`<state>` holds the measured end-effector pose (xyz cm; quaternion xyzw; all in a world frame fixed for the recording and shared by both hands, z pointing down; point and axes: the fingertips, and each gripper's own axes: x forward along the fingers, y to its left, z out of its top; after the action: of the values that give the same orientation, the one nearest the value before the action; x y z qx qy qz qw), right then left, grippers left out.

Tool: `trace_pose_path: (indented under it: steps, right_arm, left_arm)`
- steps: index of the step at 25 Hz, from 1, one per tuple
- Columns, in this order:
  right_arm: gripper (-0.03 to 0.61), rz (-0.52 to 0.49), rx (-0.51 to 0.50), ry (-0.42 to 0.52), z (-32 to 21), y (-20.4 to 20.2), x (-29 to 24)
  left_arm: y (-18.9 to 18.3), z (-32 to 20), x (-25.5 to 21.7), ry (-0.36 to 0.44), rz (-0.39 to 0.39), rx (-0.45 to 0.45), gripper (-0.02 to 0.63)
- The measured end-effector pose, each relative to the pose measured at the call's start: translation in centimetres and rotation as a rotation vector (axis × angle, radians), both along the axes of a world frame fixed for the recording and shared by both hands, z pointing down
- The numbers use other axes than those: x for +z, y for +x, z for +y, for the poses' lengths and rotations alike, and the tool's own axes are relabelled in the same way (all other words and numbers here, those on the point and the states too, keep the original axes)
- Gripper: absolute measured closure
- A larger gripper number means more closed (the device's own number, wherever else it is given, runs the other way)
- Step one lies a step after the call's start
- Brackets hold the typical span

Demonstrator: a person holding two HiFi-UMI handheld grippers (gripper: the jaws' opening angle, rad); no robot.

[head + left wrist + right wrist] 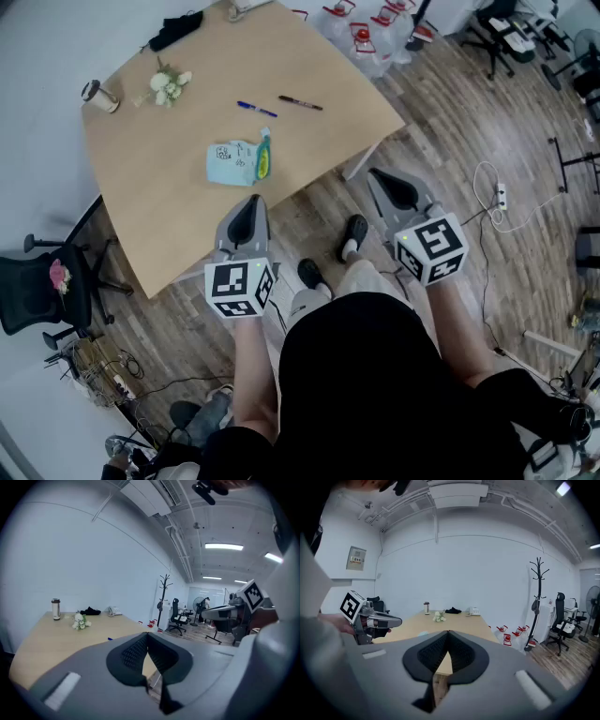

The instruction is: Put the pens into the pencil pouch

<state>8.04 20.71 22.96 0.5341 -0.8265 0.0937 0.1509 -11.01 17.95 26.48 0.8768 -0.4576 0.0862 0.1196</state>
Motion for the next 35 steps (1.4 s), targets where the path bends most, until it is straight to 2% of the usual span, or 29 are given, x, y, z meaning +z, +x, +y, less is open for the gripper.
trace_pose_path:
  steps: [11,17,21,27,35]
  right_arm:
    - [0.571,0.004,-0.017,-0.002,2.0,-1.5,-0.2]
    - [0.569,-0.055,-0.021,0.010,2.0,-2.4,-0.3]
    - [0.569,-0.045,-0.025,-0.002,2.2,-2.6,0.6]
    - [0.568,-0.076,0.000,-0.036,0.2,-1.9,1.2]
    - [0.565,-0.043,-0.063,-0.078,-3.3,-1.6,1.8]
  left_arm:
    - [0.7,2.5,-0.2,0.000,-0.009,0.052,0.617]
    - [-0.2,2.9,0.1,-0.011,-0.019,0.052,0.617]
    - [-0.2,3.2,0.6,-0.021,-0.026,0.051,0.617]
    - [-0.7,1.9,1.3,-0.040,-0.027,0.014,0.617]
    - [0.0,-0.8,1.1,-0.048,-0.042,-0.012,0.603]
